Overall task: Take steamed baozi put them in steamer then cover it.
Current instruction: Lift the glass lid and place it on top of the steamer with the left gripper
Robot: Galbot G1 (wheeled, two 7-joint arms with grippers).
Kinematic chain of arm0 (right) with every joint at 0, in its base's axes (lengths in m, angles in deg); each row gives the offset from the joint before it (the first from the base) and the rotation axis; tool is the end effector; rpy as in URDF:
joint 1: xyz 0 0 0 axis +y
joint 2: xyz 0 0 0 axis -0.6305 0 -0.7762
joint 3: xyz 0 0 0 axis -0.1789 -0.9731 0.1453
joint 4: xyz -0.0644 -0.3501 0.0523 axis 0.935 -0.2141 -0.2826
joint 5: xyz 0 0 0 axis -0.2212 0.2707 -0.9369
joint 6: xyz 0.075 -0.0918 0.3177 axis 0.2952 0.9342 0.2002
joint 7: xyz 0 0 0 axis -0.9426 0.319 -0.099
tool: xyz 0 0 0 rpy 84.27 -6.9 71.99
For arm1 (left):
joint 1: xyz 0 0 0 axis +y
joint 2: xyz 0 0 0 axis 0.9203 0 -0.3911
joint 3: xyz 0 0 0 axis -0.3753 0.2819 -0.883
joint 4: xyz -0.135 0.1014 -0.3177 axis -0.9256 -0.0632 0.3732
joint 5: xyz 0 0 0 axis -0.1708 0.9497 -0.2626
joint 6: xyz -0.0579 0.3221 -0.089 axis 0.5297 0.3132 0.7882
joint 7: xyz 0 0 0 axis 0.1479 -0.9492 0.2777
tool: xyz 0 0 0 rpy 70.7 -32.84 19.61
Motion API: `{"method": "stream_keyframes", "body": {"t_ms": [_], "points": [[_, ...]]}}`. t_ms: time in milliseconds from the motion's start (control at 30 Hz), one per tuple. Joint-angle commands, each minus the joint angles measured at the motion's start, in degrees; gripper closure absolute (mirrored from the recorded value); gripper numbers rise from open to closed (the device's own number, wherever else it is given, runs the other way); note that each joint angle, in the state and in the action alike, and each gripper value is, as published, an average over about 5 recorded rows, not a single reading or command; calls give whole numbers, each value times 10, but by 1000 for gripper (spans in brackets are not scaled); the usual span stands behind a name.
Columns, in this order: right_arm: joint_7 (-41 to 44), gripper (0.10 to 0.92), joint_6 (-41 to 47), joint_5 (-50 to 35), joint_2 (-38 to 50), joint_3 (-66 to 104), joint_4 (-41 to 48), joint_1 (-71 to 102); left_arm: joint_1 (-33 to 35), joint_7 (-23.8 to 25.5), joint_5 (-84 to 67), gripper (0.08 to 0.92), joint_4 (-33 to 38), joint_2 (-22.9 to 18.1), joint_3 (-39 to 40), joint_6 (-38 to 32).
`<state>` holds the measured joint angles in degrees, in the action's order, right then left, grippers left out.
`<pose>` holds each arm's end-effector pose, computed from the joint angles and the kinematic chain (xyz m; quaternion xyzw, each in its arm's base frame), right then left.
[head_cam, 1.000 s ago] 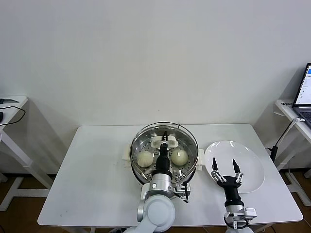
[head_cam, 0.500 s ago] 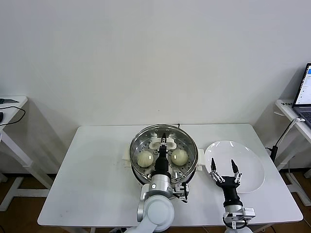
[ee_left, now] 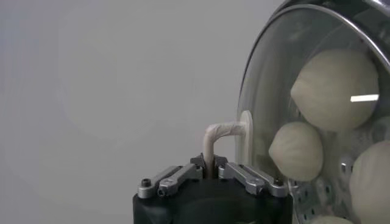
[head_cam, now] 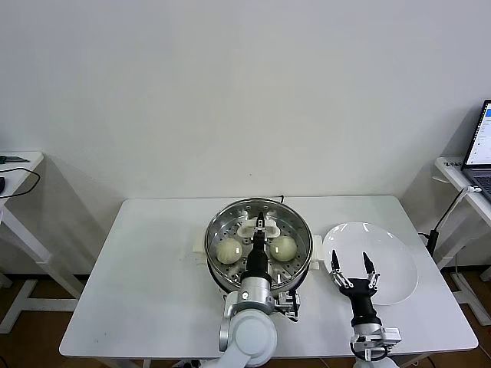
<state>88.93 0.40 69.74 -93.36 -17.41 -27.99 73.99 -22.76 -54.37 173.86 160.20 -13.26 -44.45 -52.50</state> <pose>0.1874 -0.0802 -0.4167 0.0183 0.9959 0.0615 0.0637 0.2435 -0.2035 -0.2873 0.0340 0.7088 0.7038 0.0338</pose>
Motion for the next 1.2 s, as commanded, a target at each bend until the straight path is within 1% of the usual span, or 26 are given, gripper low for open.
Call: {"method": "stream_keyframes", "body": {"t_ms": [33, 567, 667, 767, 1200], "points": [[1, 203, -1, 1, 0, -2, 5, -2, 2, 0, 2, 812, -1, -2, 0, -1], [3, 203, -3, 3, 1, -4, 11, -4, 6, -6, 7, 812, 4, 1, -5, -18], [3, 203, -3, 3, 2, -3, 12, -4, 10, -11, 7, 795, 7, 1, -6, -19], [3, 203, -3, 2, 2, -4, 13, -5, 15, -14, 8, 730, 18, 6, -4, -20], [4, 203, -4, 1, 6, -7, 22, -12, 73, -20, 7, 349, 98, 59, 3, -20]]}}
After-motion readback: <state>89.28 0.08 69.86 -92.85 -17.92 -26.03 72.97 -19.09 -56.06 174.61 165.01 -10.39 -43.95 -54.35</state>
